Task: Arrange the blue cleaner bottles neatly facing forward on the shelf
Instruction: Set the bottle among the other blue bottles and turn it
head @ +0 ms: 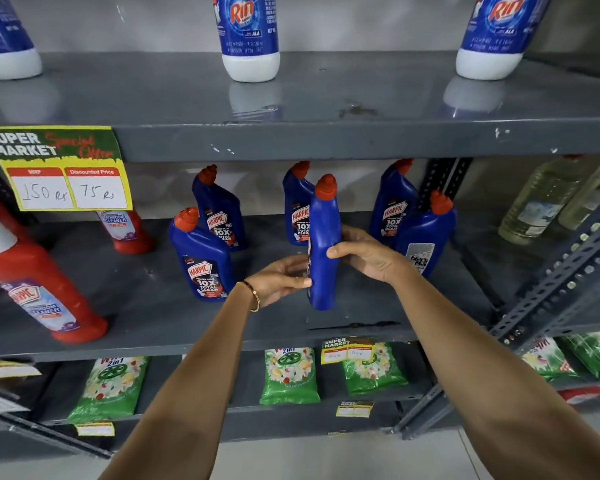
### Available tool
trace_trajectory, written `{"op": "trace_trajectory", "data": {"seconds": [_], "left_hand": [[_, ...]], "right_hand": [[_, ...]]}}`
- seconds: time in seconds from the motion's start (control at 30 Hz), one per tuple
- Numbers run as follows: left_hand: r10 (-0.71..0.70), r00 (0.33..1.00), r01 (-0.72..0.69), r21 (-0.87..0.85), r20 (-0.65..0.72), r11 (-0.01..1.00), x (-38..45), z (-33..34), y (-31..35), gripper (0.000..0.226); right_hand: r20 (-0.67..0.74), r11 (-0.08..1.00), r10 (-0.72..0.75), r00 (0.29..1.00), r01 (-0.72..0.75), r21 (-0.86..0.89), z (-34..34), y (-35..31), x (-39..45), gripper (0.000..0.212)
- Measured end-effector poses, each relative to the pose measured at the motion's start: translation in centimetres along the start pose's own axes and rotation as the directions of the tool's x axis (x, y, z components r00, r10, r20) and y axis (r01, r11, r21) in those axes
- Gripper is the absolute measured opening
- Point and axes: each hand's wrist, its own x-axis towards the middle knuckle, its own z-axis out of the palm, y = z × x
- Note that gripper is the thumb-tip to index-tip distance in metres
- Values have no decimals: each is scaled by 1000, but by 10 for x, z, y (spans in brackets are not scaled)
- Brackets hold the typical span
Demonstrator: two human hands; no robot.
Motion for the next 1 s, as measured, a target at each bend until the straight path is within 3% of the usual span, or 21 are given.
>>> {"op": "trace_trajectory", "data": {"seconds": [0.07, 0.13, 0.23, 0.3, 0.4, 0.53, 0.77, 1.0], "left_hand": [[9, 996, -9, 3, 94, 1000, 4, 6, 2, 48], [11, 997, -12, 18, 81, 1000, 7, 9, 2, 45], [32, 999, -28, 86, -44, 996, 12, 13, -2, 41], [48, 980, -30, 95, -192, 995, 17, 16, -5, 51], [106, 886, -1, 227, -451, 974, 24, 22, -8, 72], [165, 727, 100, 340, -666, 935, 26, 30, -14, 72], [97, 682, 236, 343, -724, 909, 32, 36, -23, 76], [118, 667, 212, 340, -736, 916, 33, 43, -29, 77]], "right_hand": [[54, 999, -1, 999, -1, 42, -3, -2, -1, 44], [85, 997, 1, 996, -8, 82, -6, 0, -1, 48], [68, 984, 6, 998, -19, 180, -9, 7, -2, 49], [35, 973, 14, 999, -21, 228, -11, 11, 0, 49], [-26, 979, 18, 1000, -12, 205, -13, 14, 4, 43], [-131, 992, 18, 991, -1, 128, -18, 19, 9, 41], [-238, 1000, 28, 971, -26, 10, -11, 33, 13, 37], [-296, 998, 60, 953, -62, 1, -11, 37, 9, 42]]}}
